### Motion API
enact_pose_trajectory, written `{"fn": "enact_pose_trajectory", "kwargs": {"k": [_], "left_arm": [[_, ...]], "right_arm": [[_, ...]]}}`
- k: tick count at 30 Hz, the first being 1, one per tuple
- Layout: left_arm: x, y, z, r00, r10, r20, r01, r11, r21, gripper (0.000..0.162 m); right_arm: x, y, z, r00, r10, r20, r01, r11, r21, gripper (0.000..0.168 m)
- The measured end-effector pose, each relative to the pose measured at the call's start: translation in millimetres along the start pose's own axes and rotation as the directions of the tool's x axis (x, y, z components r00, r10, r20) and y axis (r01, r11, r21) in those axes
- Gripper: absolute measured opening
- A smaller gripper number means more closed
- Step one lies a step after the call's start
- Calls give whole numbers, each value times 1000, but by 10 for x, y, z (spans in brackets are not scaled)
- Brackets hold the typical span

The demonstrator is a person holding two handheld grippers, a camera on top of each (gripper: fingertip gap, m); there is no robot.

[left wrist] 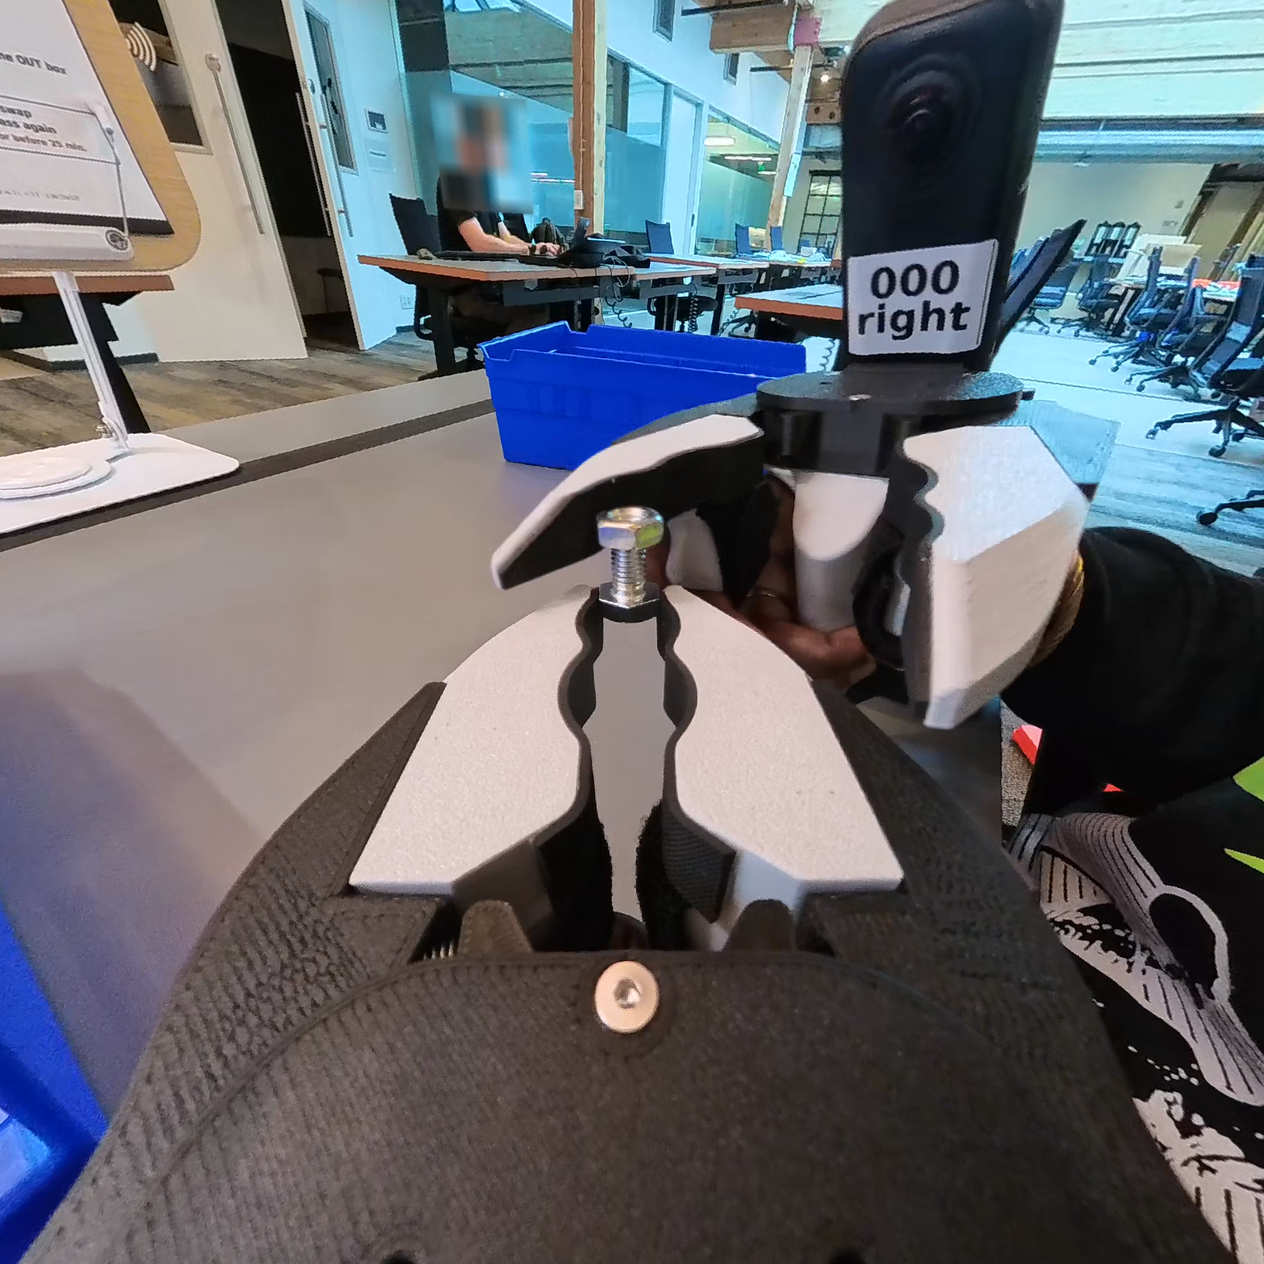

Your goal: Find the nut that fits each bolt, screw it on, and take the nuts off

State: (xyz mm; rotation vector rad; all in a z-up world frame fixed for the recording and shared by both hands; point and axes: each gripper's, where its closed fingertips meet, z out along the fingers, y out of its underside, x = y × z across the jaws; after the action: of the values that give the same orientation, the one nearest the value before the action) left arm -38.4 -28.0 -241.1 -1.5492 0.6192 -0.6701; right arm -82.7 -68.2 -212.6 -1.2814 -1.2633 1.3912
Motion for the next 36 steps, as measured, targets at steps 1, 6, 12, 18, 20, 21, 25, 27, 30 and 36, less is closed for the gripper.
{"fn": "enact_pose_trajectory", "kwargs": {"k": [1,6,12,18,20,21,25,27,30,36], "left_arm": [[0,-1,0,1000,0,0,0,1000,0,15],[-8,-5,-3,1000,-4,3,4,1000,4,15],[-8,-3,-2,1000,-2,5,2,1000,2,15],[-13,-3,-3,1000,-5,7,5,1000,3,15],[-9,-1,-1,1000,-3,7,3,1000,1,15],[-10,-2,-1,1000,-3,7,3,1000,1,15],[-7,-2,-2,1000,-1,5,1,1000,2,15],[-4,2,2,1000,1,4,-1,1000,-2,15],[1,7,6,1000,4,2,-4,1000,-5,15],[5,10,9,1000,5,0,-5,1000,-8,15]], "right_arm": [[-3,-4,-6,1000,0,-2,0,1000,3,77],[-12,-5,-77,1000,6,-25,-6,1000,15,78],[-37,11,-188,998,4,-61,-2,1000,18,76],[-135,24,-273,999,8,-46,-7,1000,17,64],[-160,9,-300,999,3,-38,-2,1000,25,60],[-143,-6,-312,999,1,-49,1,999,33,60],[5,-65,-291,995,13,-101,-5,997,77,72],[36,-64,-221,995,12,-97,-5,997,74,80],[30,-53,-99,997,-8,-75,12,999,51,83],[7,-30,13,998,-29,-53,31,999,23,81]]}}
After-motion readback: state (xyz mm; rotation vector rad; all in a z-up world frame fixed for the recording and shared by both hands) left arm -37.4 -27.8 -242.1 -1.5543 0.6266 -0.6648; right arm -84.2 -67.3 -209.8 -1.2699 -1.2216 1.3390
